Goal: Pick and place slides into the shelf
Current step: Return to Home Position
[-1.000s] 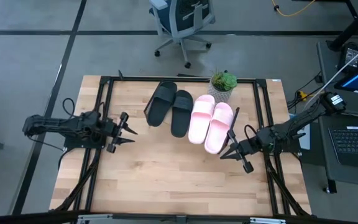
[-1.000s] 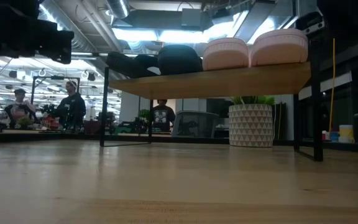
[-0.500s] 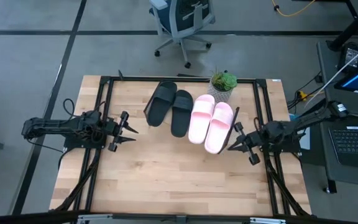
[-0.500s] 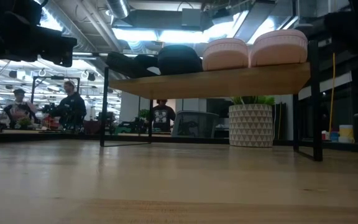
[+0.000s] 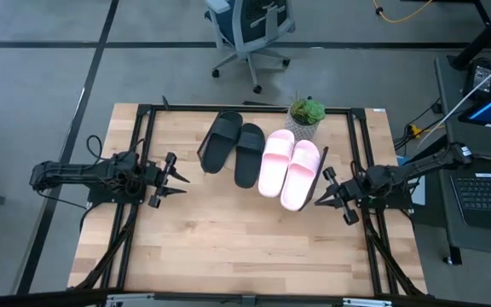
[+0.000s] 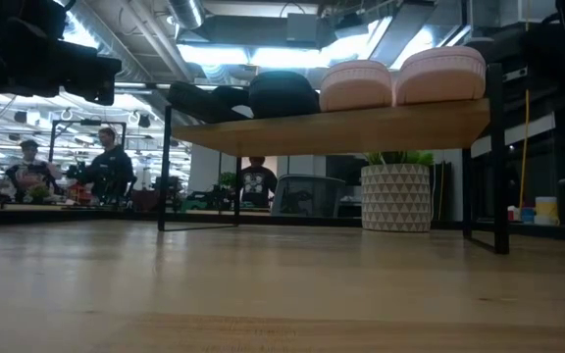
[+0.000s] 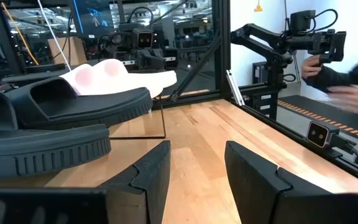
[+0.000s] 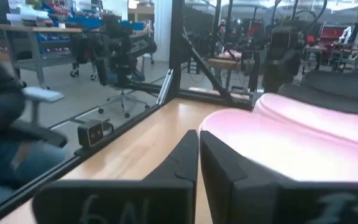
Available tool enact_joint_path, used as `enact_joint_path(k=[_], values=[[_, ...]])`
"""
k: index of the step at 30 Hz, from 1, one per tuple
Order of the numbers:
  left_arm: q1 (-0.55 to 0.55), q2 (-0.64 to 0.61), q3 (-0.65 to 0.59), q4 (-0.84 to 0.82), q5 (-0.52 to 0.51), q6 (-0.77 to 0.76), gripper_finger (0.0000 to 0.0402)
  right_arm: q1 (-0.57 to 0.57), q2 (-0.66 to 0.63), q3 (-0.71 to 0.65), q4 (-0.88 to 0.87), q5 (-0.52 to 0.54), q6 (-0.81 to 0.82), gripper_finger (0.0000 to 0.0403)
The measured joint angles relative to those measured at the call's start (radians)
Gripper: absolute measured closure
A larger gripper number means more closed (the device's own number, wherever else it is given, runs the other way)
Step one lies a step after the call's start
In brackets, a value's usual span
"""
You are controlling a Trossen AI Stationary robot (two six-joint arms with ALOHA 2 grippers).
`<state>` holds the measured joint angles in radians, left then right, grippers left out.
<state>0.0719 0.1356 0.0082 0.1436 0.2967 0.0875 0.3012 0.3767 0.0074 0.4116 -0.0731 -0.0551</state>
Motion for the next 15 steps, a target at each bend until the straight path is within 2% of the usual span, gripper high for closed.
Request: enact_joint_path(k=[5, 15], values=[[0.000, 0.000, 0.000, 0.000, 0.000, 0.000, 0.0257, 0.000, 0.000, 0.000, 0.031, 0.000, 0.012, 0.0382], [0.000, 0.000, 0.000, 0.000, 0.000, 0.000, 0.0256, 0.000, 0.003, 0.000, -0.021, 0.000, 0.005, 0.0382]])
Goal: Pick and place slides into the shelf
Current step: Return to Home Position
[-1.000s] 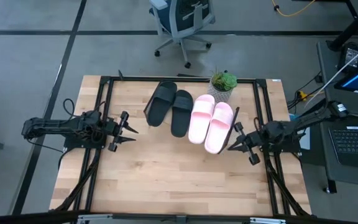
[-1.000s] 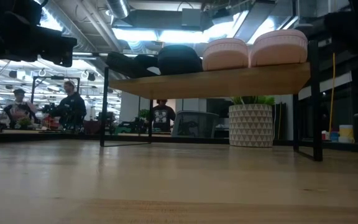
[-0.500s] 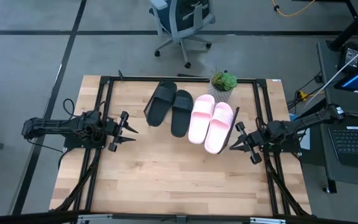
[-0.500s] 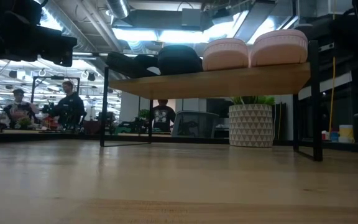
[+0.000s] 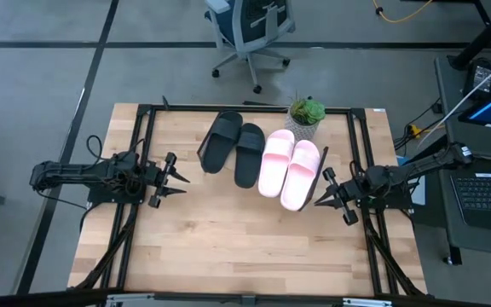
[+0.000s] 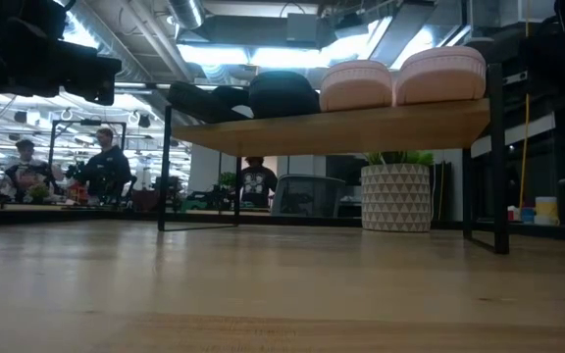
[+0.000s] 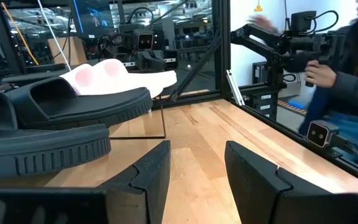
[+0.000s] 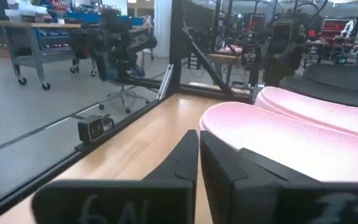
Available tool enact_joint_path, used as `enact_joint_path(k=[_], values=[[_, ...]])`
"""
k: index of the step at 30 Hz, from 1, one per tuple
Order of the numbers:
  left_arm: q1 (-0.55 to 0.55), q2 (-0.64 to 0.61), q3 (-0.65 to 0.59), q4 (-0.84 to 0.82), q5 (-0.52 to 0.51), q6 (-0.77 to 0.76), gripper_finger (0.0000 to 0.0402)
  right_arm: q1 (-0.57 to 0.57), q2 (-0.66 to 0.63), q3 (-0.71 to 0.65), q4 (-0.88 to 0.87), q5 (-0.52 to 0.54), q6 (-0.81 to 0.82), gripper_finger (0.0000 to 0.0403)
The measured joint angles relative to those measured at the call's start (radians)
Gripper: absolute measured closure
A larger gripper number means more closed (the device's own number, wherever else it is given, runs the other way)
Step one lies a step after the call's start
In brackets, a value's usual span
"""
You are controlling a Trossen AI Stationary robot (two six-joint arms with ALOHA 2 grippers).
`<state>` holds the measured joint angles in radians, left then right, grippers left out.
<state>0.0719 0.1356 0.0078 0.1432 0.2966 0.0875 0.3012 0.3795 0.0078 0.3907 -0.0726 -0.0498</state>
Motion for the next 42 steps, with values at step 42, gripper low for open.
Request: enact_joint_path(k=[42], values=[[0.000, 0.000, 0.000, 0.000, 0.000, 0.000, 0.0257, -0.075, -0.374, 0.002, -0.367, 0.001, -0.086, 0.0381]])
